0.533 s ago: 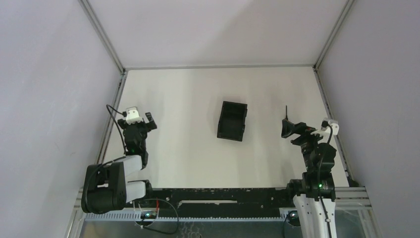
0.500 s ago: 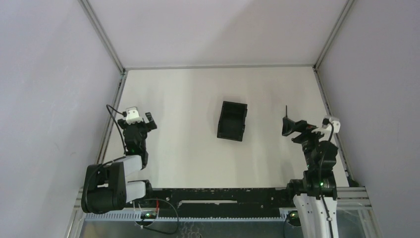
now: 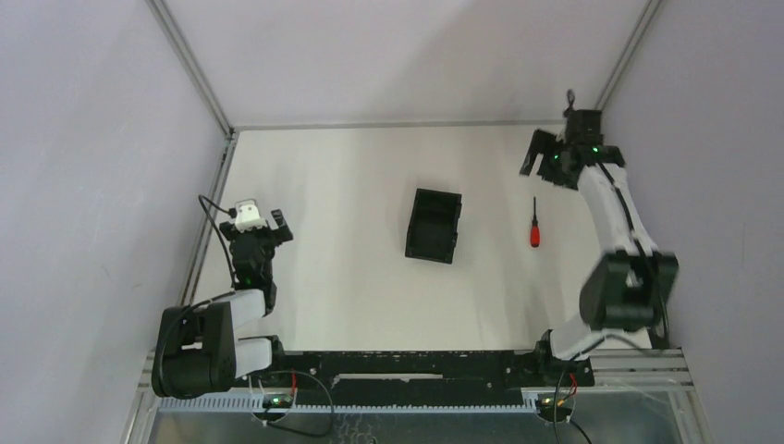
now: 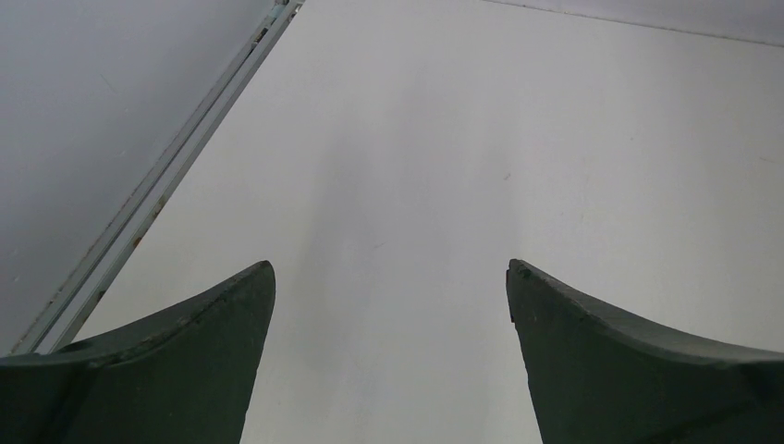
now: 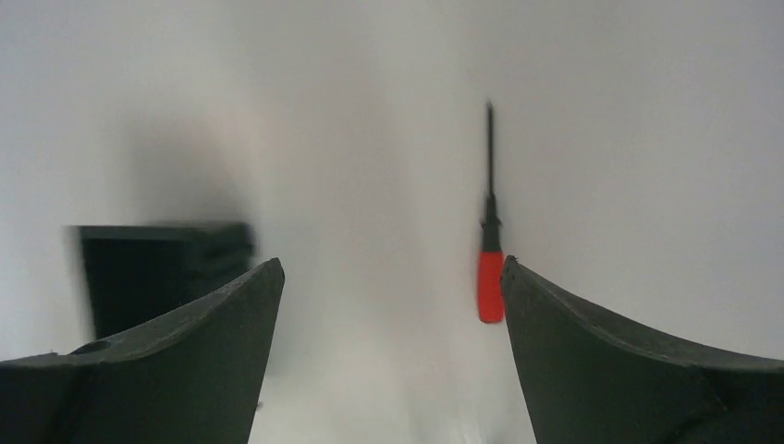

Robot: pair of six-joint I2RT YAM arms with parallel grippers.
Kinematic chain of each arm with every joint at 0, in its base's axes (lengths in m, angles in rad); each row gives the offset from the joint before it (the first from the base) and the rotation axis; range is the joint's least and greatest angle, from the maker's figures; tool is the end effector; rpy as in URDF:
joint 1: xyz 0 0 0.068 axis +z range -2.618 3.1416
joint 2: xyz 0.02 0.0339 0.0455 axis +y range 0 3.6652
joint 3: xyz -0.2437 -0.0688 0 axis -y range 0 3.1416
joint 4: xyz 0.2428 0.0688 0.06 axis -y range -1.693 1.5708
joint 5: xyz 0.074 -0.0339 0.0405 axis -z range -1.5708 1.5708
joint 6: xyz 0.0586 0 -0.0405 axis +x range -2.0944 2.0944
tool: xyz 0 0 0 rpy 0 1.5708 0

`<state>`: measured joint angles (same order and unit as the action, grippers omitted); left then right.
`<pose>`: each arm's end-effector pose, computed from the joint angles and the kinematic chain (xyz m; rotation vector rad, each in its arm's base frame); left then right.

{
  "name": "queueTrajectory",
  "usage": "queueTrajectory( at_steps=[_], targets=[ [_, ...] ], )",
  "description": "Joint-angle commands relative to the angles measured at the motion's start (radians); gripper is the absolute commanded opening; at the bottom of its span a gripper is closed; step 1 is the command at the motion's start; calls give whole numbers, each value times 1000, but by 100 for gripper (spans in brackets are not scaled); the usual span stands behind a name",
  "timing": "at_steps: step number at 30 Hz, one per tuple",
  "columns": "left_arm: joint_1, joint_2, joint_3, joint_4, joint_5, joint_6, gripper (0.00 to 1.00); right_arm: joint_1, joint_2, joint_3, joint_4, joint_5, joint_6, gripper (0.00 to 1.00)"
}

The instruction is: Put the screwdriver in the bin

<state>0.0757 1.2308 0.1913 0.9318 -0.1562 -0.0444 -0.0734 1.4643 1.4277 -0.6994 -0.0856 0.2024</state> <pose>0.2432 0.0276 0.1501 -0.2180 1.6653 0.1546 0.3365 -0.0197 0.3180 0.2739 2.2928 0.1647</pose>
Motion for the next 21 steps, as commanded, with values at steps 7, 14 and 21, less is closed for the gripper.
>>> queueTrajectory(
  at_steps=[7,14,21],
  targets=[
    [-7,-1,46,24,-15,13,100,-51,504,136,-234,134,-88,78],
    [-7,-2,46,24,-14,13,100,-51,586,74,-152,128,-100,49],
    [-7,-1,47,24,-14,13,100,-31,573,107,-208,196,-136,0]
  ],
)
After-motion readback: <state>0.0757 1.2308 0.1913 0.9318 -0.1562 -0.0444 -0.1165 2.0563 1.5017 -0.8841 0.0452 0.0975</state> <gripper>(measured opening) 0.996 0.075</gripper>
